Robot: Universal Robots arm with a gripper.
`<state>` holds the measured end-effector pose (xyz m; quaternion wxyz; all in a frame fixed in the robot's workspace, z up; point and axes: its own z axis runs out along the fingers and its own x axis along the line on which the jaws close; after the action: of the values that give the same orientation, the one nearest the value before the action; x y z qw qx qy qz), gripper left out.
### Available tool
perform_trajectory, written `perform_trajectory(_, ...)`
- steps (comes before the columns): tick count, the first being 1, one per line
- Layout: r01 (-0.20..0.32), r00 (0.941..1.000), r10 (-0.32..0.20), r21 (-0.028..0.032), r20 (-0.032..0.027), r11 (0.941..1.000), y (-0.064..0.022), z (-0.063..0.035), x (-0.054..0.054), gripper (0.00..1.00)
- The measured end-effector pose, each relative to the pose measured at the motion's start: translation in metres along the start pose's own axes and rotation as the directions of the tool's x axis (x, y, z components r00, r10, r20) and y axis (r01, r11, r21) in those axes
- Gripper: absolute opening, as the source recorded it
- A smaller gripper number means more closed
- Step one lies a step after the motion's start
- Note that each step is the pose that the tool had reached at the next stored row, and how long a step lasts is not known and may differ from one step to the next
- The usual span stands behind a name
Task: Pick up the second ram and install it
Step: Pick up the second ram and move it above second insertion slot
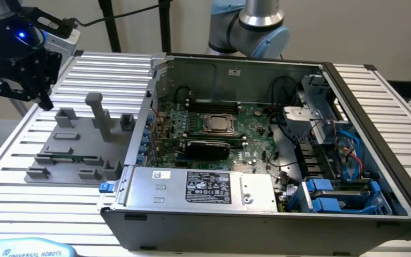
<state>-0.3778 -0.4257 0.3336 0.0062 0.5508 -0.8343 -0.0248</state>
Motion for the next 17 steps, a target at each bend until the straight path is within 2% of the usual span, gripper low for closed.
perform_trajectory(5, 0.091, 0.9958, -0.091, -0.0016, -0.0043, 0.9958, -0.0001, 0.0018, 0.000, 0.11)
perform_trajectory(10, 0.181, 0.9835, -0.181, -0.0017, -0.0079, 0.9835, -0.0002, 0.0037, 0.000, 0.11)
perform_trajectory(17, 0.273, 0.9620, -0.273, 0.0116, -0.0095, 0.9620, -0.0005, 0.0105, 0.000, 0.11)
